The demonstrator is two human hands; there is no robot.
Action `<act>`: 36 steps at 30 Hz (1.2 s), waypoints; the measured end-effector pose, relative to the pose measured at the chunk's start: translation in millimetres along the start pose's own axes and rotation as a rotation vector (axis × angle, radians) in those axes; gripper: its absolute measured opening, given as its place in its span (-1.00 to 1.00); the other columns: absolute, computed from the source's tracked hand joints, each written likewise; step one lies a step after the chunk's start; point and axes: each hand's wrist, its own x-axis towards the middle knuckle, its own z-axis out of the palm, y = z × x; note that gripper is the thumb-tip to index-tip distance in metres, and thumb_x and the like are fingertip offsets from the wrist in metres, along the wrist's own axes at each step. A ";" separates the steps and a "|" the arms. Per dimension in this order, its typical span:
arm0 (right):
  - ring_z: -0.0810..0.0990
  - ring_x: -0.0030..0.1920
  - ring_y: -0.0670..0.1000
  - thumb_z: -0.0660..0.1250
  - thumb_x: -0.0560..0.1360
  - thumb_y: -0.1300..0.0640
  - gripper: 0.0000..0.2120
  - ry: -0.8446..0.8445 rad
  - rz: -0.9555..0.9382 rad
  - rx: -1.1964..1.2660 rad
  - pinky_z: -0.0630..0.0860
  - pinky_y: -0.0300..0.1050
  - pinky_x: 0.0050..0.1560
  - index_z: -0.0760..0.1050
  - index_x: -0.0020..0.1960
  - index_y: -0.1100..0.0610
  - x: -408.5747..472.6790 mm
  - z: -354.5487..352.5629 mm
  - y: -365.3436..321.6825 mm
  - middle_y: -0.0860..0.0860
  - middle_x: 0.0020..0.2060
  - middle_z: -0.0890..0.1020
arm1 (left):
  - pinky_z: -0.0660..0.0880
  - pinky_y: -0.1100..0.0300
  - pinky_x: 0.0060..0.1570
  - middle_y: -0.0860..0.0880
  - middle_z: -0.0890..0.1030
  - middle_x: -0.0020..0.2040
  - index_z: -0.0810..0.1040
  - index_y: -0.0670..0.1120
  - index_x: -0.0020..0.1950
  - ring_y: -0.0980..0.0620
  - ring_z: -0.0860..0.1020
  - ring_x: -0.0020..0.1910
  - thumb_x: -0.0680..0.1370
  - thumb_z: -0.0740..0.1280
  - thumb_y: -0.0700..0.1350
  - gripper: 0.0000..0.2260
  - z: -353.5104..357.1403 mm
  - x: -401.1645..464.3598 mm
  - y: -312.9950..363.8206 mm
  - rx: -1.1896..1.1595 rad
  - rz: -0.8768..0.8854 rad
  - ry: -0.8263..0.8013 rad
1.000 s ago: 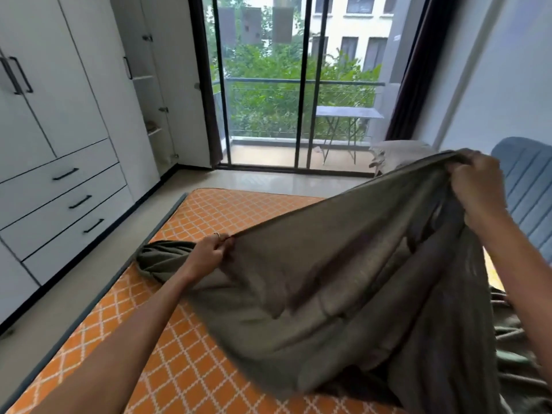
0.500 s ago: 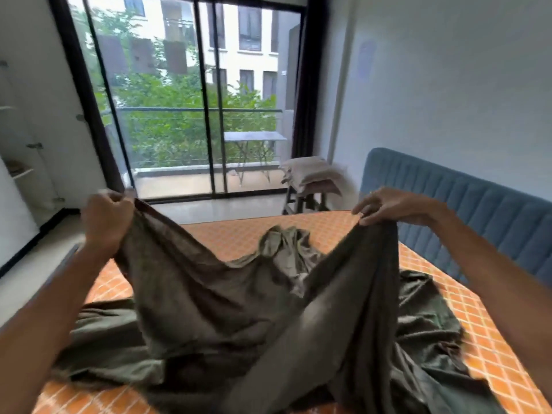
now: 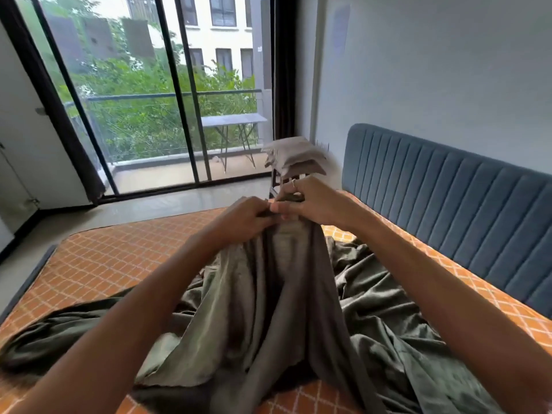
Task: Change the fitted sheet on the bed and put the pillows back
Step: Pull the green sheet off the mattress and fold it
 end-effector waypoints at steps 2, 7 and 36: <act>0.49 -0.19 -0.06 0.45 0.46 0.14 -0.87 -0.005 0.014 -0.064 0.34 -0.23 -0.15 0.58 -0.10 0.20 -14.6 5.0 20.4 0.05 -0.18 0.56 | 0.27 0.20 -0.29 -0.08 0.50 -0.37 0.59 -0.30 -0.12 -0.07 0.49 -0.24 0.57 0.33 -0.09 -0.74 -0.1 -0.3 -8.6 0.072 -0.038 -0.069; 0.50 0.12 0.21 0.24 0.52 0.29 -0.78 0.035 0.214 -0.191 0.40 -0.01 0.12 0.50 0.16 0.24 -66.3 77.8 85.5 0.18 0.16 0.46 | 0.21 0.19 -0.22 -0.29 0.62 -0.16 0.56 -0.28 -0.19 -0.08 0.55 -0.15 0.57 0.31 -0.19 -0.81 3.1 -3.0 -14.9 0.130 -0.029 -0.027; 0.61 -0.09 0.30 0.28 0.42 0.50 -0.79 0.267 1.101 0.072 0.41 -0.36 -0.21 0.58 -0.20 0.24 -288.1 173.1 273.7 0.24 -0.27 0.62 | 0.31 0.16 -0.24 -0.14 0.50 -0.30 0.58 -0.30 -0.18 0.02 0.43 -0.30 0.59 0.26 0.03 -0.61 -47.9 -47.8 -62.2 -0.019 -0.422 0.535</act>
